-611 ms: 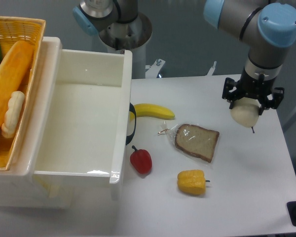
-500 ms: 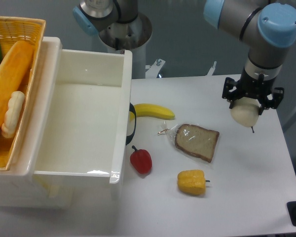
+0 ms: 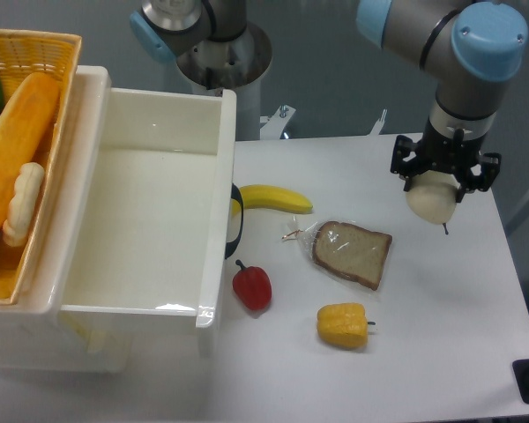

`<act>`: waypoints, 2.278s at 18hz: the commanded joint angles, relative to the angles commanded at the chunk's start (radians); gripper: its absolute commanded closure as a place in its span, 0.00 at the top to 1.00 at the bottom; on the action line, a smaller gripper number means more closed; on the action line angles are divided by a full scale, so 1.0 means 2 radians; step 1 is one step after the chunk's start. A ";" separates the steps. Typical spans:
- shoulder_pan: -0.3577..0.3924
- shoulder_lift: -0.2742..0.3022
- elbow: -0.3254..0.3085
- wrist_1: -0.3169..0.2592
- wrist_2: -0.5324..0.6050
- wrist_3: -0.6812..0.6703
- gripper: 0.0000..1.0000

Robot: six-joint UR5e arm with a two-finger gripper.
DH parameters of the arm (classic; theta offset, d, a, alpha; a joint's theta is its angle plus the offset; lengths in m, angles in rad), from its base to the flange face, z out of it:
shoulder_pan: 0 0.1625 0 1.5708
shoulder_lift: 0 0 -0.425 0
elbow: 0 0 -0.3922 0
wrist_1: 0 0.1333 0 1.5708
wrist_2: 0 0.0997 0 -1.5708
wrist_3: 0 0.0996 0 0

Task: Place the pear in the upper white drawer
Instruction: 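Carry the held pale pear with the gripper toward the open white drawer, then move the pear over the drawer and lower it inside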

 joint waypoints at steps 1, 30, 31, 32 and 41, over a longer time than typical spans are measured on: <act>-0.005 0.005 -0.004 -0.007 0.000 -0.007 0.17; -0.153 0.131 -0.060 -0.017 -0.108 -0.263 0.16; -0.161 0.130 -0.061 -0.017 -0.112 -0.270 0.16; -0.171 0.130 -0.064 -0.016 -0.115 -0.277 0.16; -0.242 0.098 -0.068 -0.004 -0.117 -0.302 0.18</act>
